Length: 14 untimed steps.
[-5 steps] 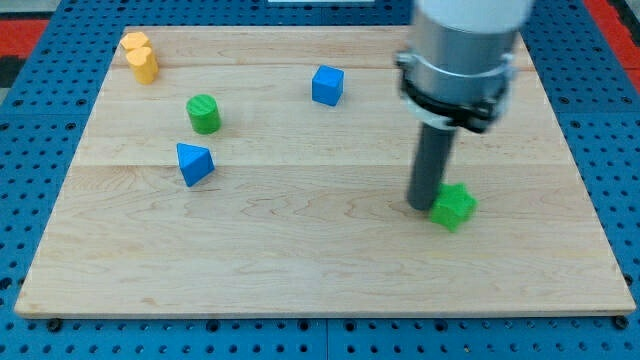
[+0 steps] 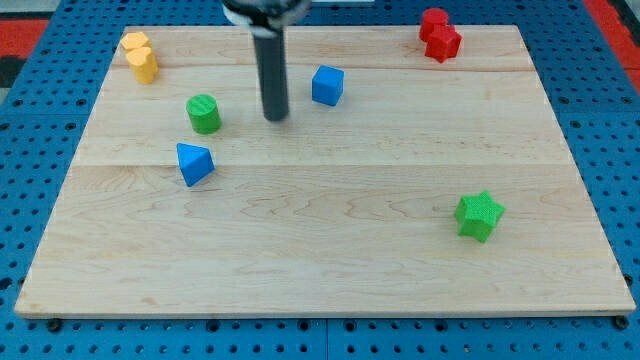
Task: Push the green circle into the green star
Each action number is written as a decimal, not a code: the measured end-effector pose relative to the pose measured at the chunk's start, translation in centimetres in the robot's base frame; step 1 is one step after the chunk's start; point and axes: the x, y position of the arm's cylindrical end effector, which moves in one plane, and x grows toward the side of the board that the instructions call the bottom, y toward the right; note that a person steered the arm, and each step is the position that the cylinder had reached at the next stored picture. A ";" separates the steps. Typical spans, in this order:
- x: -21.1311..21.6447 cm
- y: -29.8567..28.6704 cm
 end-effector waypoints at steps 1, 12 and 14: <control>-1.3 -8.4; 4.7 20.6; 6.1 24.3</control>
